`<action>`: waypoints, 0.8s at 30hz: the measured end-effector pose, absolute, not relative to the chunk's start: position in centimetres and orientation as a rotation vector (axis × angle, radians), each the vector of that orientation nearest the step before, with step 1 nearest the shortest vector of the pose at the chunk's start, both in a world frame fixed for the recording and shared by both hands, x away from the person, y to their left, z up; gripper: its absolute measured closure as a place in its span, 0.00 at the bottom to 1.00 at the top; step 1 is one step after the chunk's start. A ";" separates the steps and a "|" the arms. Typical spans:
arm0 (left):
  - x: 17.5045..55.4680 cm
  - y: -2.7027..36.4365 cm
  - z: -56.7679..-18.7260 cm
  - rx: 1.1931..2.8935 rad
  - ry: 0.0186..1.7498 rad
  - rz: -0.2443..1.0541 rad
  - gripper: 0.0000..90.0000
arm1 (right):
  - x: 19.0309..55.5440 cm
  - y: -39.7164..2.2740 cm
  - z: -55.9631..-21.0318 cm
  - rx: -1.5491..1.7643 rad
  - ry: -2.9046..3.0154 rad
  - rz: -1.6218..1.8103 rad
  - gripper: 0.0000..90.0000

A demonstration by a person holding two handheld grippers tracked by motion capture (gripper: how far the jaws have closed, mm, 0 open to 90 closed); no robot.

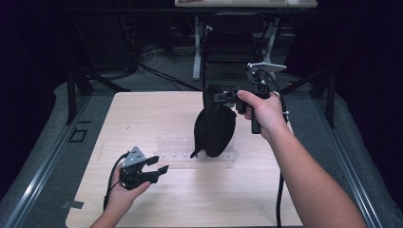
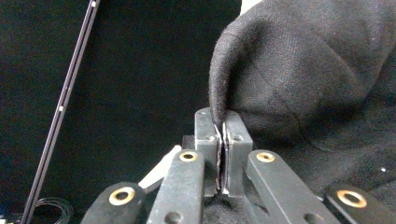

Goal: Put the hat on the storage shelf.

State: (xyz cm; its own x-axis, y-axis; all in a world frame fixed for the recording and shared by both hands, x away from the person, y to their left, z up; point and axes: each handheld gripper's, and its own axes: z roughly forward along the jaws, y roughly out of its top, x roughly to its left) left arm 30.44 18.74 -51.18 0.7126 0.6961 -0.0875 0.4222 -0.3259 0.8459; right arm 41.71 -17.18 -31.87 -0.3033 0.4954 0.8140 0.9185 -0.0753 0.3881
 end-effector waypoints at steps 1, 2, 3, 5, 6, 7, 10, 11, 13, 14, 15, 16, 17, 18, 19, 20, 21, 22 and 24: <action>30.7 17.8 -50.7 1.962 0.833 0.357 0.53 | 41.7 -17.1 -31.9 -1.517 -1.781 -1.348 0.97; 30.7 17.8 -50.7 1.962 0.833 0.357 0.55 | 41.7 -17.0 -31.9 -1.514 -1.775 -1.347 0.97; 31.1 16.8 -50.2 1.964 0.810 0.353 0.56 | 41.7 -16.9 -32.0 -1.511 -1.767 -1.350 0.96; 31.4 15.9 -49.7 1.968 0.791 0.354 0.60 | 41.7 -16.7 -32.1 -1.504 -1.756 -1.350 0.96; 31.5 15.5 -49.6 1.967 0.782 0.354 0.61 | 41.7 -16.6 -32.2 -1.501 -1.754 -1.351 0.96; 31.5 15.5 -49.6 1.967 0.782 0.354 0.62 | 41.7 -16.6 -32.2 -1.501 -1.754 -1.351 0.96; 31.8 14.2 -49.1 1.974 0.749 0.364 0.65 | 41.8 -16.5 -32.3 -1.498 -1.742 -1.357 0.96; 31.9 13.8 -49.0 1.976 0.744 0.360 0.65 | 41.8 -16.5 -32.3 -1.498 -1.742 -1.357 0.96; 32.0 12.8 -48.7 1.983 0.718 0.364 0.67 | 41.8 -16.4 -32.3 -1.492 -1.737 -1.359 0.96; 32.0 12.8 -48.7 1.983 0.718 0.364 0.68 | 41.8 -16.3 -32.3 -1.490 -1.736 -1.359 0.96; 32.1 12.3 -48.5 1.986 0.711 0.369 0.68 | 41.8 -16.3 -32.3 -1.490 -1.736 -1.359 0.96; 32.1 12.1 -48.4 1.985 0.709 0.375 0.70 | 41.8 -16.3 -32.4 -1.490 -1.737 -1.359 0.96; 32.3 11.8 -48.2 1.981 0.708 0.378 0.73 | 41.8 -16.3 -32.4 -1.490 -1.737 -1.360 0.96; 32.3 11.8 -48.2 1.981 0.708 0.378 0.73 | 41.8 -16.3 -32.4 -1.492 -1.735 -1.364 0.96; 32.3 11.7 -48.1 1.977 0.713 0.375 0.73 | 41.8 -16.3 -32.4 -1.496 -1.731 -1.366 0.96; 32.3 11.7 -48.0 1.970 0.713 0.376 0.73 | 41.8 -16.3 -32.4 -1.496 -1.731 -1.366 0.96; 32.3 11.7 -47.8 1.961 0.709 0.373 0.73 | 41.8 -16.4 -32.4 -1.496 -1.730 -1.367 0.96; 32.2 11.7 -47.6 1.957 0.701 0.369 0.73 | 41.8 -16.4 -32.4 -1.499 -1.730 -1.368 0.96; 31.9 11.8 -47.4 1.952 0.687 0.358 0.72 | 41.8 -16.5 -32.4 -1.502 -1.729 -1.370 0.96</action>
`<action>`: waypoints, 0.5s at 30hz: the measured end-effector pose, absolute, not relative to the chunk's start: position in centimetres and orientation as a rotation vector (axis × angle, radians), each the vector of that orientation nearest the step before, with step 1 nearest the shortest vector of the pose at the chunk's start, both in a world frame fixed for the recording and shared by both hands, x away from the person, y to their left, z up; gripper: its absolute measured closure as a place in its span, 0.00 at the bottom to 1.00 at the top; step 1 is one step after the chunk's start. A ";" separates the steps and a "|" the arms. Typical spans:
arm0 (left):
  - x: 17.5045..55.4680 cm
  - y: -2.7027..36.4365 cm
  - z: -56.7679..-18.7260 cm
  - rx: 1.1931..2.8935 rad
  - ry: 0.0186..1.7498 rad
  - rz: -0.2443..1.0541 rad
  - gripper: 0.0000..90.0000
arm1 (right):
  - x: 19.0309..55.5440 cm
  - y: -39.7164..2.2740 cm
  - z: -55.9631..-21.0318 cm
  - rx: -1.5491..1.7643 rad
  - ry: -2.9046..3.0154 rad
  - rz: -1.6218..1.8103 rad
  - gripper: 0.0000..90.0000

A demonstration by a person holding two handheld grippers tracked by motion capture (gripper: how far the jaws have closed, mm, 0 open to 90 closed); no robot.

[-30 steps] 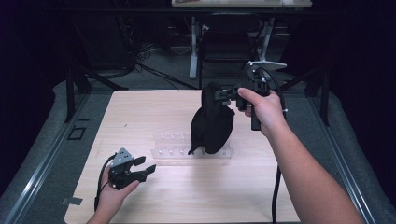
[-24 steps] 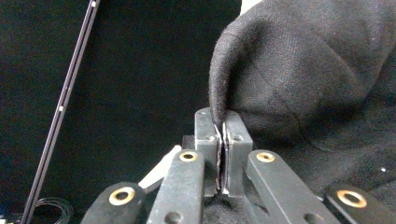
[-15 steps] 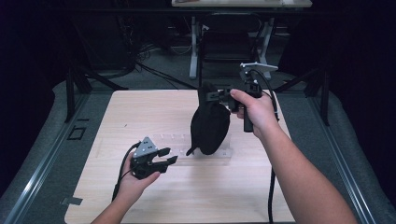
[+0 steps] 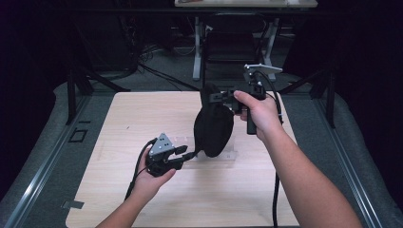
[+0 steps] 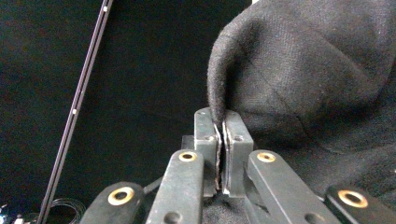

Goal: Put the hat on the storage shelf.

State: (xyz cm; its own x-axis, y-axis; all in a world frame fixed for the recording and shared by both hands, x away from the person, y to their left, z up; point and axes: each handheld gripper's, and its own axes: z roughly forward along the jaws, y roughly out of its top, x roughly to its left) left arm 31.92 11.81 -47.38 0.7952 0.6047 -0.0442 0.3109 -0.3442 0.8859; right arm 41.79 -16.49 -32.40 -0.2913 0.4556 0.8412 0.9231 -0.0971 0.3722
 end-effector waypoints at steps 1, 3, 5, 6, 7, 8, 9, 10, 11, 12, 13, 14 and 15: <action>31.7 11.8 -47.2 1.955 0.677 0.347 0.72 | 41.8 -16.5 -32.4 -1.503 -1.729 -1.370 0.96; 31.5 11.6 -47.2 1.959 0.657 0.336 0.71 | 41.8 -16.4 -32.4 -1.500 -1.730 -1.372 0.96; 31.4 11.1 -47.2 1.978 0.642 0.329 0.71 | 41.8 -16.2 -32.4 -1.496 -1.727 -1.372 0.96; 31.4 10.8 -47.2 1.984 0.636 0.338 0.71 | 41.8 -16.2 -32.4 -1.496 -1.727 -1.372 0.96; 31.4 10.4 -47.2 1.997 0.633 0.352 0.72 | 41.8 -16.1 -32.4 -1.485 -1.730 -1.370 0.96; 31.5 10.2 -47.3 2.003 0.631 0.365 0.72 | 41.8 -16.1 -32.4 -1.485 -1.730 -1.370 0.96; 31.6 9.9 -47.3 2.013 0.629 0.386 0.73 | 41.8 -16.0 -32.4 -1.485 -1.730 -1.370 0.96; 31.8 9.5 -47.3 2.028 0.631 0.409 0.78 | 41.7 -15.8 -32.4 -1.481 -1.731 -1.370 0.96; 31.8 9.5 -47.3 2.028 0.631 0.409 0.81 | 41.7 -15.8 -32.4 -1.481 -1.731 -1.370 0.96; 31.9 9.3 -47.4 2.044 0.628 0.441 0.81 | 41.7 -15.8 -32.4 -1.480 -1.732 -1.367 0.96; 31.9 9.2 -47.4 2.047 0.626 0.455 0.88 | 41.7 -15.7 -32.5 -1.475 -1.730 -1.368 0.96; 31.8 9.1 -47.5 2.054 0.610 0.478 0.89 | 41.7 -15.6 -32.5 -1.475 -1.729 -1.371 0.96; 31.8 9.1 -47.5 2.054 0.610 0.478 0.90 | 41.7 -15.6 -32.5 -1.475 -1.729 -1.371 0.96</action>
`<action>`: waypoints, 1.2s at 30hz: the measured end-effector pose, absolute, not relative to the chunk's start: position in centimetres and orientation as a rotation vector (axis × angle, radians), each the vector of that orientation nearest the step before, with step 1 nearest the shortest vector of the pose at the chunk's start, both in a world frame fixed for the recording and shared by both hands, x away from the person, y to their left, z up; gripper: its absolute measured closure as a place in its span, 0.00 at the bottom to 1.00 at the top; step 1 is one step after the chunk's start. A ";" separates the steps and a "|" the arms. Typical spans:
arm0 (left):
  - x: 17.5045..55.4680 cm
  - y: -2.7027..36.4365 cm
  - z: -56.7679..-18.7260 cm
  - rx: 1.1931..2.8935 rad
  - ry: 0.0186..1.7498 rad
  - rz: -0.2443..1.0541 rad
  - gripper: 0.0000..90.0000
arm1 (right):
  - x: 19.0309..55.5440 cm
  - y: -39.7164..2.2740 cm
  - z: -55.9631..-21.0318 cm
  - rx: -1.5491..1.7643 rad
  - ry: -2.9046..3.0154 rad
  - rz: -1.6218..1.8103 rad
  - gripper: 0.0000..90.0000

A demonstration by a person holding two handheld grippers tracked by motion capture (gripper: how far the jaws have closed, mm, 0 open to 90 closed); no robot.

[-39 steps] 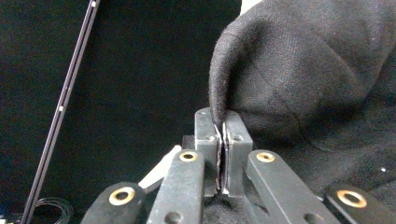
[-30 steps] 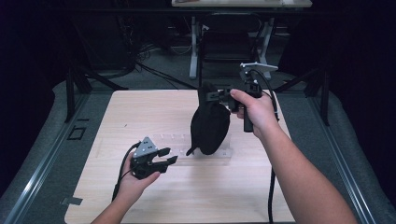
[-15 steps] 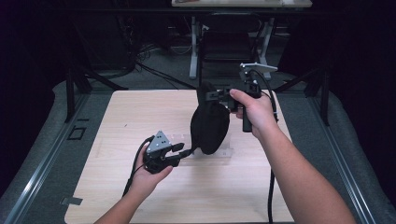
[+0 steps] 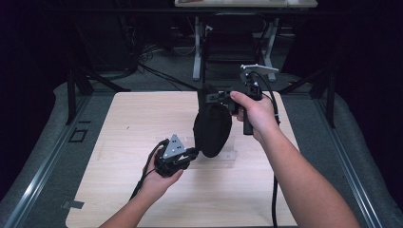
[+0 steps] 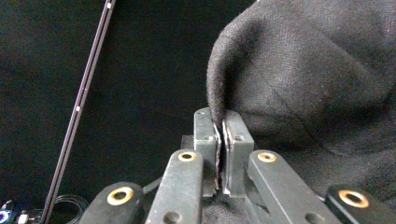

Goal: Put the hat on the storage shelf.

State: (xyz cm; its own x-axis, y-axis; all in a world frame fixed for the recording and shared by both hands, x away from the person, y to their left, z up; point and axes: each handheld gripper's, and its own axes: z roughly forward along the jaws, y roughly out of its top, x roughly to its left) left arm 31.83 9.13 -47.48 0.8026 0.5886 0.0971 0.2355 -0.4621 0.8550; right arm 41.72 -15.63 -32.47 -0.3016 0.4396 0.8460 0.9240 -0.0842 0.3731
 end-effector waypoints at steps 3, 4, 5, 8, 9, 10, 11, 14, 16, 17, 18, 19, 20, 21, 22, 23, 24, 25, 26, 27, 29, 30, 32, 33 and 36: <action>31.5 9.0 -47.5 2.069 0.590 0.530 0.92 | 41.7 -15.6 -32.4 -1.472 -1.727 -1.373 0.95; 31.5 9.1 -47.5 2.068 0.591 0.534 0.93 | 41.7 -15.6 -32.4 -1.469 -1.724 -1.375 0.93; 31.5 9.1 -47.6 2.062 0.594 0.532 0.93 | 41.7 -15.6 -32.4 -1.469 -1.724 -1.375 0.93; 31.4 9.3 -47.7 2.068 0.592 0.545 0.94 | 41.6 -15.6 -32.3 -1.466 -1.716 -1.387 0.91; 31.4 9.3 -47.7 2.068 0.592 0.545 0.94 | 41.6 -15.6 -32.3 -1.466 -1.716 -1.387 0.91; 31.4 9.3 -47.7 2.066 0.596 0.542 0.94 | 41.5 -15.7 -32.2 -1.461 -1.714 -1.397 0.90; 31.4 9.3 -47.7 2.066 0.596 0.542 0.94 | 41.5 -15.7 -32.2 -1.461 -1.714 -1.397 0.90; 31.4 9.4 -47.7 2.066 0.596 0.543 0.94 | 41.4 -15.9 -31.9 -1.450 -1.705 -1.410 0.88; 31.5 9.6 -47.7 2.057 0.603 0.542 0.94 | 41.3 -16.1 -31.7 -1.444 -1.699 -1.425 0.89; 31.5 9.8 -47.7 2.055 0.612 0.540 0.94 | 41.2 -16.2 -31.6 -1.447 -1.706 -1.421 0.89; 31.6 10.1 -47.7 2.045 0.624 0.540 0.94 | 41.1 -16.6 -31.5 -1.457 -1.706 -1.429 0.88; 31.6 10.1 -47.7 2.045 0.624 0.540 0.95 | 41.1 -16.6 -31.5 -1.457 -1.706 -1.429 0.88; 31.6 10.4 -47.8 2.036 0.635 0.541 0.95 | 41.0 -16.7 -31.5 -1.460 -1.707 -1.430 0.88; 31.6 10.5 -47.8 2.033 0.640 0.539 0.95 | 41.0 -17.0 -31.5 -1.460 -1.706 -1.431 0.88; 31.7 10.8 -47.8 2.030 0.646 0.540 0.95 | 41.0 -17.2 -31.4 -1.461 -1.705 -1.429 0.88; 31.7 11.0 -47.9 2.030 0.652 0.533 0.95 | 40.9 -17.4 -31.5 -1.468 -1.703 -1.433 0.88; 31.8 11.2 -48.0 2.024 0.658 0.525 0.95 | 40.8 -17.7 -31.5 -1.477 -1.704 -1.438 0.87; 31.8 11.4 -48.2 2.017 0.666 0.515 0.95 | 40.8 -17.7 -31.5 -1.477 -1.704 -1.438 0.87; 31.9 11.7 -48.3 2.014 0.672 0.503 0.95 | 40.8 -17.8 -31.5 -1.480 -1.713 -1.436 0.87; 31.9 12.0 -48.6 2.000 0.681 0.490 0.95 | 40.8 -17.9 -31.5 -1.481 -1.713 -1.437 0.87; 32.0 12.3 -48.9 1.981 0.703 0.466 0.94 | 40.7 -18.1 -31.6 -1.490 -1.707 -1.440 0.86; 32.1 12.5 -49.3 1.975 0.713 0.454 0.94 | 40.6 -18.2 -31.6 -1.487 -1.715 -1.438 0.86; 32.1 12.7 -49.9 1.976 0.735 0.436 0.94 | 40.6 -18.4 -31.7 -1.488 -1.710 -1.438 0.86; 32.3 13.0 -50.4 1.985 0.749 0.433 0.94 | 40.6 -18.5 -31.7 -1.487 -1.710 -1.435 0.86; 32.5 13.9 -51.8 1.949 0.803 0.367 0.94 | 40.4 -18.7 -31.9 -1.490 -1.718 -1.436 0.86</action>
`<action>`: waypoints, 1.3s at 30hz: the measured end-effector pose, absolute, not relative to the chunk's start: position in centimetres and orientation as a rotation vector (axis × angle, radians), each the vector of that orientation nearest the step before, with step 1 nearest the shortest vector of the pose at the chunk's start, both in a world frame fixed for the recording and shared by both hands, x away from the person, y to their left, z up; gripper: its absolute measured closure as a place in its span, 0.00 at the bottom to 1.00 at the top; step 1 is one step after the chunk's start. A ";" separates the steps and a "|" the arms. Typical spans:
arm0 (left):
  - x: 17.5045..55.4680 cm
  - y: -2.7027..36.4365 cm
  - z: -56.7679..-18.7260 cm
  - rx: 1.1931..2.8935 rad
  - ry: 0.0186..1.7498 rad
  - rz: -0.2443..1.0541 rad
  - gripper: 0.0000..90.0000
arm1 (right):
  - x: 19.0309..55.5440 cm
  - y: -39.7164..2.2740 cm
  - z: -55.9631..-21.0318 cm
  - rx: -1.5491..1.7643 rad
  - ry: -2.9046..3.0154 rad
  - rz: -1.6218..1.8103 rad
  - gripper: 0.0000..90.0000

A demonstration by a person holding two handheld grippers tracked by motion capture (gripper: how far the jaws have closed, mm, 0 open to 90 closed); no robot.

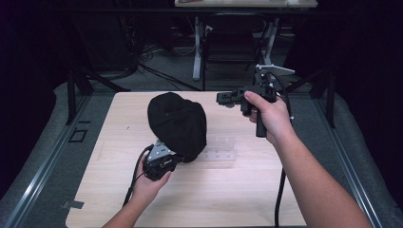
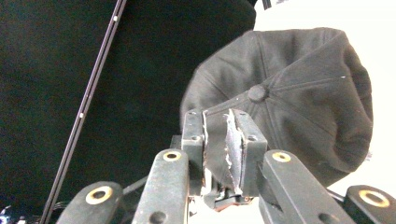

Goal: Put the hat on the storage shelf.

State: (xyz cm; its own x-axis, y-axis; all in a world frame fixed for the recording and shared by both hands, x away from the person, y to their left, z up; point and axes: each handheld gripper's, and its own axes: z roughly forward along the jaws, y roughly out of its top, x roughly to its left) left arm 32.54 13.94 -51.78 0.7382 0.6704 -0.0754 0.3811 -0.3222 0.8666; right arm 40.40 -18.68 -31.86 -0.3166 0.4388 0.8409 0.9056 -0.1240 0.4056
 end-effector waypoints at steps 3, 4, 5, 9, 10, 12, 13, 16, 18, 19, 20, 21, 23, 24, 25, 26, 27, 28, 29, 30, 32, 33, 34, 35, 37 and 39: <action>32.4 14.4 -52.4 1.916 0.812 0.342 0.94 | 40.2 -18.9 -31.9 -1.502 -1.742 -1.427 0.85; 32.4 14.4 -52.5 1.917 0.815 0.341 0.94 | 40.2 -19.0 -32.0 -1.506 -1.738 -1.433 0.85; 32.3 14.4 -52.5 1.923 0.816 0.348 0.93 | 40.1 -19.1 -32.0 -1.507 -1.737 -1.434 0.85; 32.1 14.3 -52.6 1.935 0.819 0.365 0.92 | 39.9 -19.3 -32.2 -1.515 -1.735 -1.437 0.85; 32.1 14.3 -52.6 1.931 0.821 0.371 0.90 | 39.8 -19.3 -32.3 -1.512 -1.741 -1.436 0.85; 32.0 14.4 -52.5 1.944 0.829 0.390 0.83 | 39.5 -19.4 -32.4 -1.513 -1.755 -1.429 0.85; 32.0 14.4 -52.5 1.944 0.829 0.390 0.81 | 39.5 -19.4 -32.4 -1.513 -1.755 -1.429 0.85; 31.8 14.5 -52.4 1.963 0.826 0.418 0.74 | 39.2 -19.5 -32.6 -1.517 -1.781 -1.424 0.85; 31.6 14.8 -52.3 1.958 0.827 0.425 0.67 | 38.9 -19.6 -32.8 -1.525 -1.809 -1.422 0.85; 31.4 15.0 -52.3 1.959 0.832 0.435 0.63 | 38.7 -19.6 -32.8 -1.531 -1.826 -1.424 0.85; 31.3 15.1 -52.2 1.959 0.837 0.430 0.60 | 38.4 -19.8 -33.0 -1.533 -1.840 -1.419 0.85; 31.2 15.2 -52.2 1.939 0.858 0.407 0.58 | 38.3 -19.8 -33.2 -1.537 -1.844 -1.424 0.85; 31.0 15.4 -52.1 1.929 0.868 0.401 0.55 | 37.9 -20.0 -33.5 -1.546 -1.856 -1.431 0.85; 31.0 15.6 -52.1 1.931 0.866 0.405 0.54 | 37.7 -20.1 -33.6 -1.554 -1.867 -1.427 0.85; 30.9 15.7 -52.0 1.933 0.869 0.409 0.53 | 37.4 -20.2 -33.8 -1.555 -1.891 -1.429 0.85; 30.7 15.9 -52.0 1.936 0.867 0.410 0.53 | 37.2 -20.2 -34.0 -1.559 -1.902 -1.426 0.85; 30.7 16.0 -52.0 1.940 0.863 0.414 0.52 | 36.9 -20.3 -34.2 -1.560 -1.910 -1.430 0.85; 30.5 16.3 -51.9 1.945 0.860 0.413 0.52 | 36.7 -20.4 -34.4 -1.558 -1.912 -1.429 0.85; 30.4 16.4 -51.9 1.943 0.864 0.409 0.51 | 36.3 -20.5 -34.6 -1.561 -1.914 -1.438 0.85; 30.3 16.7 -51.9 1.944 0.864 0.404 0.51 | 36.0 -20.6 -34.8 -1.558 -1.919 -1.444 0.84; 30.1 17.0 -51.9 1.933 0.864 0.389 0.51 | 35.4 -20.8 -35.4 -1.559 -1.939 -1.454 0.84; 30.1 17.1 -51.9 1.933 0.861 0.389 0.51 | 35.1 -20.9 -35.7 -1.563 -1.957 -1.458 0.84; 30.0 17.2 -51.9 1.919 0.866 0.394 0.51 | 34.9 -20.9 -36.0 -1.577 -1.971 -1.464 0.84; 29.9 17.4 -52.0 1.918 0.859 0.395 0.51 | 34.6 -21.0 -36.3 -1.584 -1.989 -1.469 0.84; 29.9 17.5 -52.1 1.910 0.860 0.396 0.51 | 34.1 -21.1 -36.7 -1.594 -2.034 -1.474 0.83; 29.9 17.7 -52.3 1.906 0.862 0.383 0.50 | 33.5 -21.2 -37.2 -1.605 -2.087 -1.486 0.82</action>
